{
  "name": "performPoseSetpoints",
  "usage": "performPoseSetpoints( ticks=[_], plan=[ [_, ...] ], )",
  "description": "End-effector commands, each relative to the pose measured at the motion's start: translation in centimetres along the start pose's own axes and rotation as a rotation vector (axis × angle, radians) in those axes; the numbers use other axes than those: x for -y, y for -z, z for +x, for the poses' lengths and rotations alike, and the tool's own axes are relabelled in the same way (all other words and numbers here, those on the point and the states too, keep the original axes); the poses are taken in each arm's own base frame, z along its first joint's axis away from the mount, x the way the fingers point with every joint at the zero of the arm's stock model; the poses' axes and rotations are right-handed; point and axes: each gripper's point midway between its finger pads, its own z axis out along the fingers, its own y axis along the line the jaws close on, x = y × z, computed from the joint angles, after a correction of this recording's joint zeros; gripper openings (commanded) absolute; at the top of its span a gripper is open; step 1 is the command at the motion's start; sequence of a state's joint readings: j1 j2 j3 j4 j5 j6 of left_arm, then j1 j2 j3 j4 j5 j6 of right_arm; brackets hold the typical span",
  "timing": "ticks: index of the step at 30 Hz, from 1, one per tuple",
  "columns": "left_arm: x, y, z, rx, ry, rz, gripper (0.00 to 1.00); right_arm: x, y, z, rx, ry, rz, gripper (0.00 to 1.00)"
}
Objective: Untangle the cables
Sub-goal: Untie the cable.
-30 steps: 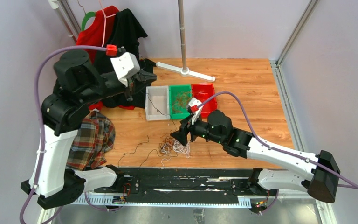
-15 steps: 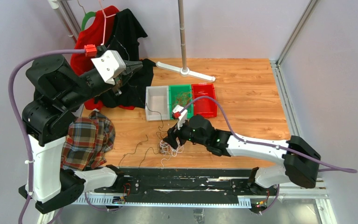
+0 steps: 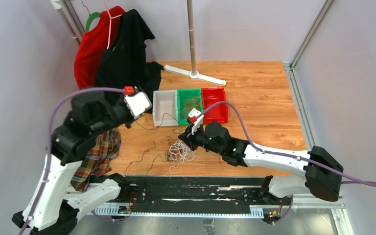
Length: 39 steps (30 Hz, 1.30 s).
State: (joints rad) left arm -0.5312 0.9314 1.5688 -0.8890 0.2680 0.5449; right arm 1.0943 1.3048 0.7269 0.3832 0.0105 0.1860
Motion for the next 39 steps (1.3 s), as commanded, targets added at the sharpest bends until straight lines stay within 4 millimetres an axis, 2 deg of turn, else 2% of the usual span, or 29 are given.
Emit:
performPoseSetpoints(
  ticks=[1,4,7,14,20,23,27,33,38,39],
  plan=[
    [3.6,-1.5,7.7,-0.168,0.003,0.079,0.04,-0.3,1.4,-2.2,0.065,0.025,0.010,0.01],
    [7.9,-2.1,10.3,-0.172,0.056,0.236,0.26,-0.8,1.8,-2.4,0.060,0.029,-0.013,0.01],
    [10.9,-2.6,10.8,-0.144,0.119,0.368,0.38,-1.2,2.0,-2.8,0.058,0.030,-0.036,0.01],
    [12.7,-3.9,10.8,-0.129,0.143,0.506,0.60,-2.3,1.8,-3.1,0.031,0.050,-0.078,0.01],
    [14.4,-4.2,9.5,-0.062,0.157,0.632,0.68,-3.6,1.5,-4.2,0.041,0.058,-0.120,0.01],
    [14.3,-4.6,9.6,-0.054,0.113,0.640,0.67,-4.4,1.3,-4.7,0.042,0.053,-0.151,0.01],
    [14.0,-4.7,9.2,-0.043,0.081,0.634,0.61,-5.4,1.1,-5.2,0.048,0.031,-0.192,0.01],
    [13.9,-4.7,9.0,-0.044,0.090,0.632,0.40,-6.5,0.9,-5.6,0.050,0.016,-0.228,0.01],
    [14.3,-4.6,9.6,-0.059,0.104,0.632,0.26,-6.7,1.0,-6.0,0.069,-0.011,-0.237,0.01],
    [14.2,-4.6,9.8,-0.063,0.102,0.627,0.20,-6.8,1.1,-6.2,0.076,-0.017,-0.241,0.01]
  ],
)
